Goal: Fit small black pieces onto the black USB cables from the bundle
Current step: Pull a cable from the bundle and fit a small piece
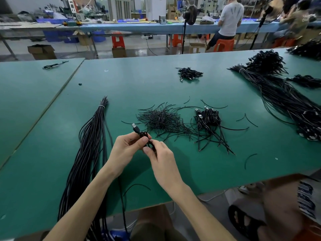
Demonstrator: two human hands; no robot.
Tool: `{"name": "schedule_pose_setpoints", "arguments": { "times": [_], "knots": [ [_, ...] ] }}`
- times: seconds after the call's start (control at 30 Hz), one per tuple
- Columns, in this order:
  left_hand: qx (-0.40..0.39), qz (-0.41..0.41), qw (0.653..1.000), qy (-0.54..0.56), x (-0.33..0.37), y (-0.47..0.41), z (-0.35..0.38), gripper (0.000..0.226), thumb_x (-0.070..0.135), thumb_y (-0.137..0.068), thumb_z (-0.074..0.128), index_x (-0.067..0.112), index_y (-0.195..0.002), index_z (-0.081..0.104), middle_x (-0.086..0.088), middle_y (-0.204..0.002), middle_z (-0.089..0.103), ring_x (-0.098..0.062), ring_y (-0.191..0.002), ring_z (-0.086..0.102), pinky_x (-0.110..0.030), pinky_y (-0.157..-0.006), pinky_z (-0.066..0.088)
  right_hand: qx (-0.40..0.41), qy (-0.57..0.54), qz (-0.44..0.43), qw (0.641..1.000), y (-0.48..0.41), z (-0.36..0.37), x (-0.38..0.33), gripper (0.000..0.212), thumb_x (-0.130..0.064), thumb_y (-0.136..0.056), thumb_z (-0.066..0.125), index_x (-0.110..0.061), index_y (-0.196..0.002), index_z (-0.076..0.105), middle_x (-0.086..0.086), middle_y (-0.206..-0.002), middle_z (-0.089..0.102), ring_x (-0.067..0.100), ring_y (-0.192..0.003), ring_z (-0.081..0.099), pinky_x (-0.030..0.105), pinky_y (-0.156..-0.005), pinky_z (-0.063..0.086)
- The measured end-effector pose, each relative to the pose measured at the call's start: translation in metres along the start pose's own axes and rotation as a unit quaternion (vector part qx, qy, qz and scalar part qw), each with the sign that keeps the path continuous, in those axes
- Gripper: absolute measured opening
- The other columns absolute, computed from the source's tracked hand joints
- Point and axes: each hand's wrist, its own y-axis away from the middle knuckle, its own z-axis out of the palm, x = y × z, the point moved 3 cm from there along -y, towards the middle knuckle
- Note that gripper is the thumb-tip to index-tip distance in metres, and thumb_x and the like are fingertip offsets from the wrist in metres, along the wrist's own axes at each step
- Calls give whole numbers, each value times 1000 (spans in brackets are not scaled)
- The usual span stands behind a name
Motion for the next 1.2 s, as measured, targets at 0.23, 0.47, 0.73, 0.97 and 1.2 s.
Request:
{"name": "schedule_pose_setpoints", "arguments": {
  "times": [0.23, 0.47, 0.73, 0.97, 1.2],
  "knots": [
    [-2, 20, 999, -35, 4, 1, 2, 22, 18, -86, 70, 7, -103, 78, -14, -101, 77, -13, -92, 73, -21, -86, 54, -1, 165, -34, 986, 3, 10, -4, 48, -38, -111, 31, -13, -151, 37, 5, -124, 55, 28, -94, 67, 29, -69, 43],
    [7, 28, 999, -42, 4, 1, 3, 13, 13, -89, 68, 7, -95, 78, -14, -89, 73, -17, -75, 64, -25, -68, 53, 8, 206, -41, 978, 3, 8, -7, 38, -36, -112, 30, -10, -129, 52, 6, -112, 60, 31, -85, 66, 31, -64, 39],
    [-5, 16, 1000, -23, 1, 2, 6, 13, 0, -97, 61, 2, -95, 74, -6, -84, 70, -18, -71, 55, -25, -60, 44, 12, 195, -33, 980, 6, 4, -10, 35, -33, -113, 27, -11, -112, 55, 4, -104, 62, 29, -81, 63, 33, -63, 33],
    [10, -1, 1000, 4, 1, 2, 2, 14, -3, -99, 58, -1, -95, 71, -5, -81, 66, -15, -68, 54, -21, -59, 44, -2, 67, -14, 998, 3, 2, -4, 35, -42, -110, 34, -17, -105, 57, -3, -95, 66, 17, -79, 58, 39, -67, 43],
    [0, 1, 1000, 23, 1, 2, 2, 16, 9, -97, 64, 13, -86, 74, -10, -76, 63, -17, -61, 57, -20, -63, 47, -48, -161, 63, 984, -4, -2, 5, 26, -30, -109, 49, -13, -97, 66, -4, -71, 65, 9, -57, 55, 23, -54, 41]
  ]
}}
